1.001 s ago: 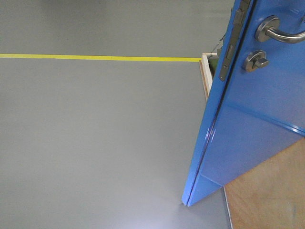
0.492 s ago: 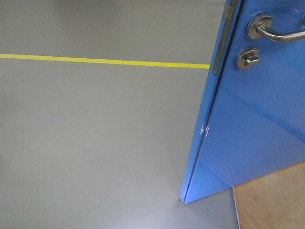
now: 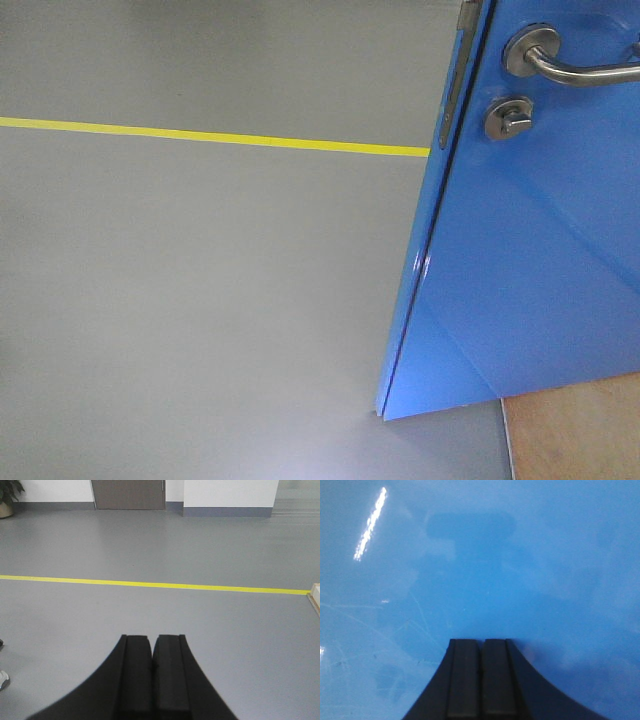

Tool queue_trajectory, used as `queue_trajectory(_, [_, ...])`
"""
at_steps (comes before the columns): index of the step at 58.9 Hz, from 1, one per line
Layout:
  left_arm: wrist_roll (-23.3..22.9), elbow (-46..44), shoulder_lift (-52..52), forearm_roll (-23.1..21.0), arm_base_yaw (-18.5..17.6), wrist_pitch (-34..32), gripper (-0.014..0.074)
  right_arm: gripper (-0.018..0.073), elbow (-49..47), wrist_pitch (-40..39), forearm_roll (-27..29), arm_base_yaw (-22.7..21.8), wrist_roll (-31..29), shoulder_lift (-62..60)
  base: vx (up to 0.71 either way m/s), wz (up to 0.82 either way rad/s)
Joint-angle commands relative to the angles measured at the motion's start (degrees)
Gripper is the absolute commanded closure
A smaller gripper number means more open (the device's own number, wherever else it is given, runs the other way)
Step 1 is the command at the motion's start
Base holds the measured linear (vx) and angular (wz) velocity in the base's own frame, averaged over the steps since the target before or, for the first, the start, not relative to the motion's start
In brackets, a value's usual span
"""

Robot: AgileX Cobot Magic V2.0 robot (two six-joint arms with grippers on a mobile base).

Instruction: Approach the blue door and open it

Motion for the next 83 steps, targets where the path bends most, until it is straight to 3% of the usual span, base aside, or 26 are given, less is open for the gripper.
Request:
queue_trajectory(1, [-0.37,-1.72,-0.75,-0.13,-0.35,-4.62,0.0524,0.0551,-1.73,-2.30,0.09,0.15,-0.72,-1.27,0.17,0.01])
queue_trajectory(83, [-0.37,-1.72,-0.75,-0.13,-0.35,-4.62,0.0524,0.0551,-1.73,-2.42,0.09,0.15,-0.71,-1.27,0.18,-0.02])
